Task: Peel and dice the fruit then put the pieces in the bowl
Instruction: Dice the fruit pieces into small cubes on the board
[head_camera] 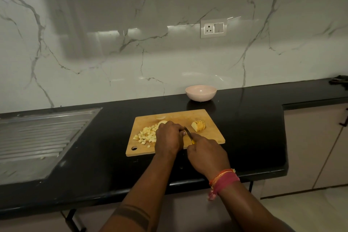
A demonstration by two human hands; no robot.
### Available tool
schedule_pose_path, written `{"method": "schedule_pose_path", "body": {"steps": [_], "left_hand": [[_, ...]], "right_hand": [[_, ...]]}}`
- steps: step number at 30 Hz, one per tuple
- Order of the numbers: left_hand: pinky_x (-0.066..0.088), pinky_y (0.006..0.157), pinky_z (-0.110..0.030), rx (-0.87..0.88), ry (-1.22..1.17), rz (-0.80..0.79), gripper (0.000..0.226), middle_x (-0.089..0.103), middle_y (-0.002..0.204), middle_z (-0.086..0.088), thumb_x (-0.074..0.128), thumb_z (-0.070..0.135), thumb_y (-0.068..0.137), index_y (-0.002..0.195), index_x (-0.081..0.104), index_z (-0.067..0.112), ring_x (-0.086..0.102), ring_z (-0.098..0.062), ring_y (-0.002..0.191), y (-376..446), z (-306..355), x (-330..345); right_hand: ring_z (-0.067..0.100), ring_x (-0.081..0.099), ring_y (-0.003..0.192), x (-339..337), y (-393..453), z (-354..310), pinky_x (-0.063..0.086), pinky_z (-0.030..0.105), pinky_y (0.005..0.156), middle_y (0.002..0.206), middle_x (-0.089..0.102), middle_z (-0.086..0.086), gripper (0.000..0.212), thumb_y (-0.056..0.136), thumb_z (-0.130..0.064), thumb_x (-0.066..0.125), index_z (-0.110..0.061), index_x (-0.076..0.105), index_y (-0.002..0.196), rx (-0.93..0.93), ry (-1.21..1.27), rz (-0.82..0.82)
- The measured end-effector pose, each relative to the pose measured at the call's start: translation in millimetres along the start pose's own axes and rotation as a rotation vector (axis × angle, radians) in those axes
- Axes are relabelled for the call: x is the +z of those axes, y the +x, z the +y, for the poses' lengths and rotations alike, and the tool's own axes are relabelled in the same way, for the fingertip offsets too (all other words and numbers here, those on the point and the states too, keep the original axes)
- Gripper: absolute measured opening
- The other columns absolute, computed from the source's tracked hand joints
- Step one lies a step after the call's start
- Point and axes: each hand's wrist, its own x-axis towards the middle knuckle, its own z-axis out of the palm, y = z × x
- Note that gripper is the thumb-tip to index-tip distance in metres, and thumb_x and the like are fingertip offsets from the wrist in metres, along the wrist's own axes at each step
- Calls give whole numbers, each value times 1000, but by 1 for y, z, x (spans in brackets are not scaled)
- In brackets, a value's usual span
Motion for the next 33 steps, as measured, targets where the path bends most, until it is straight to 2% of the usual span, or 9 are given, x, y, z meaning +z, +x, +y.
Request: {"method": "schedule_pose_path", "body": {"steps": [3, 9, 13, 16, 20, 25, 28, 33], "left_hand": [[54, 86, -39, -10, -37, 3, 17, 76, 100, 7, 70, 34, 94, 109, 78, 33, 62, -19, 98, 3, -1, 3], [56, 78, -39, -1, -10, 35, 11, 74, 86, 10, 70, 33, 93, 99, 79, 36, 63, -18, 86, 1, -3, 5], [57, 80, -40, -50, -47, 29, 10, 75, 90, 12, 72, 35, 91, 97, 80, 35, 63, -17, 90, 2, -2, 7], [57, 82, -40, -56, -91, 41, 13, 75, 96, 7, 73, 33, 91, 100, 80, 28, 64, -18, 93, 1, -1, 5], [55, 80, -32, -106, -169, 51, 12, 72, 100, 4, 75, 28, 91, 100, 80, 21, 66, -13, 90, 0, 0, 2], [56, 82, -30, -110, -202, 9, 12, 77, 102, 4, 73, 22, 92, 101, 81, 20, 69, -11, 89, -1, -1, -1], [54, 78, -25, -106, -212, 12, 10, 77, 98, 5, 73, 19, 93, 98, 81, 21, 68, -9, 85, -1, -1, -2], [56, 77, -28, -134, -196, 1, 8, 77, 94, 5, 73, 22, 92, 95, 81, 23, 67, -8, 81, 1, -1, -1]], "right_hand": [[14, 61, 74, 3, 9, -3, 50, 29, 61, 85, 64, -5, 48, 99, -36, 42, -40, 43, 147, -6, -10, -10], [14, 60, 69, 5, 20, -7, 47, 29, 57, 79, 63, -4, 44, 100, -39, 39, -40, 43, 145, -44, -63, -33], [8, 56, 64, -1, -8, 7, 43, 28, 56, 74, 57, -8, 52, 97, -35, 42, -42, 36, 148, -76, -129, -9], [6, 55, 65, -6, -21, 12, 45, 27, 57, 74, 57, -9, 56, 96, -33, 44, -42, 36, 150, -73, -81, -4], [5, 54, 63, -7, -17, 8, 39, 24, 52, 74, 56, -11, 57, 96, -33, 44, -43, 35, 151, -74, -22, 34], [13, 61, 72, -2, 1, -2, 50, 28, 60, 86, 67, -3, 52, 96, -34, 45, -41, 42, 147, -77, -35, -6], [16, 63, 75, 0, 12, -6, 52, 29, 61, 89, 69, -2, 49, 96, -34, 45, -41, 47, 144, -76, -53, -29], [16, 60, 71, 1, 7, -2, 51, 31, 62, 82, 63, -2, 51, 96, -35, 43, -39, 42, 147, -93, -111, -43]]}}
